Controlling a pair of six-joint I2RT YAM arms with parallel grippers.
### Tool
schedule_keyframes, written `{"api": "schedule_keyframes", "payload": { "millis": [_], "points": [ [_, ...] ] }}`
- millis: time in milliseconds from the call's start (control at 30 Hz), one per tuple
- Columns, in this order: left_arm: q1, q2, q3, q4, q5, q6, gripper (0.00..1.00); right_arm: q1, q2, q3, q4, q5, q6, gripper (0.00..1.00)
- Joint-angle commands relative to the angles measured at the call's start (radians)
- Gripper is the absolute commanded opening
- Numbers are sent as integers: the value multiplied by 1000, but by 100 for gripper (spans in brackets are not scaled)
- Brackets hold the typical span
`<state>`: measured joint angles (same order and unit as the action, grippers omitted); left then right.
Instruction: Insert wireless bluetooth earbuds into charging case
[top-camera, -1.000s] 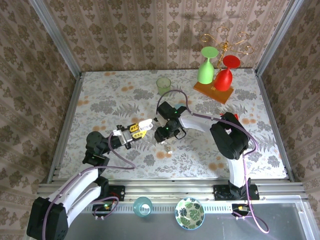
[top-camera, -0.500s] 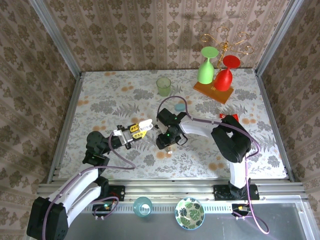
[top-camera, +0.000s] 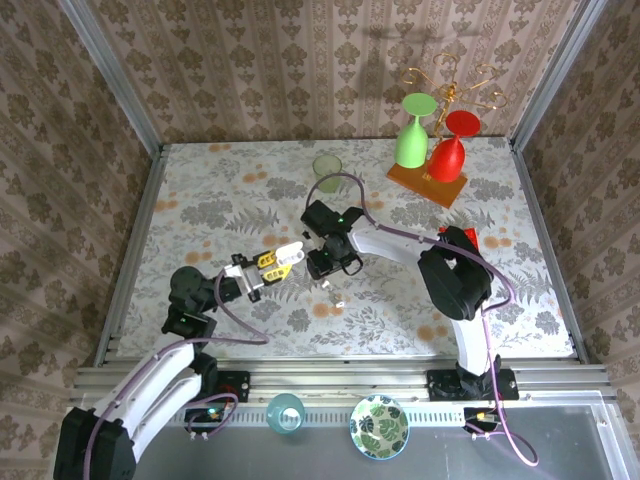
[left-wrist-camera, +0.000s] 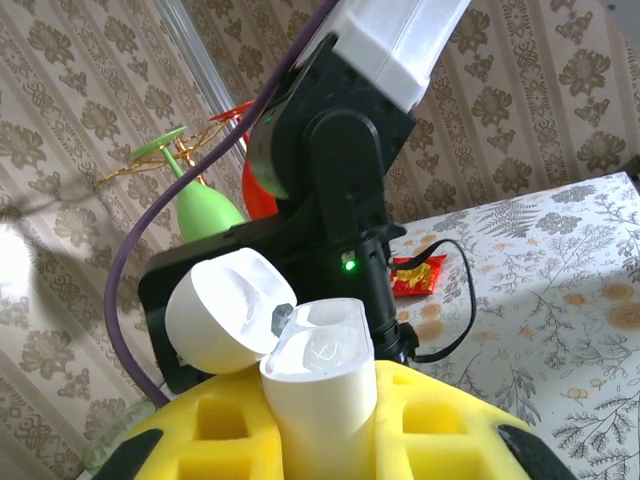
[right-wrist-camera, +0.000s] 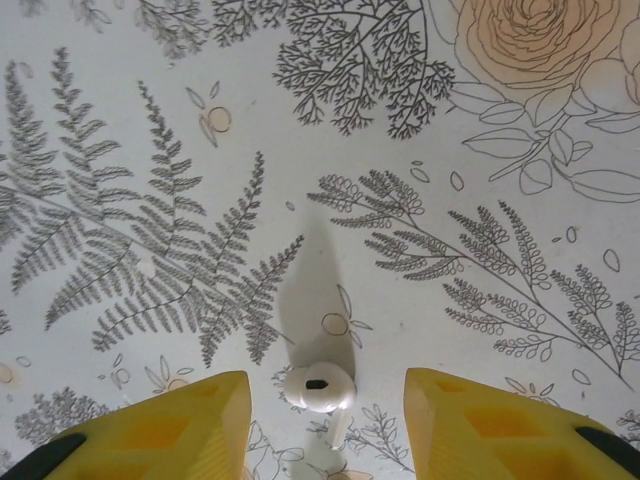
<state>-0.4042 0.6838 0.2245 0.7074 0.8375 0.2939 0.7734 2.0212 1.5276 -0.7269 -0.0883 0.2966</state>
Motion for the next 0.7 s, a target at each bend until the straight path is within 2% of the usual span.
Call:
{"api": "schedule_keyframes", "payload": {
  "millis": [0, 167, 667],
  "points": [
    [7, -44, -10, -48, 7, 42, 2, 15, 68, 88, -149, 42, 23, 42],
    [10, -63, -11, -74, 9, 54, 2, 32, 151, 199, -260, 50, 18, 41],
    [10, -58, -17, -68, 12, 61, 2, 43, 255, 317, -381, 50, 9, 39]
  ]
}}
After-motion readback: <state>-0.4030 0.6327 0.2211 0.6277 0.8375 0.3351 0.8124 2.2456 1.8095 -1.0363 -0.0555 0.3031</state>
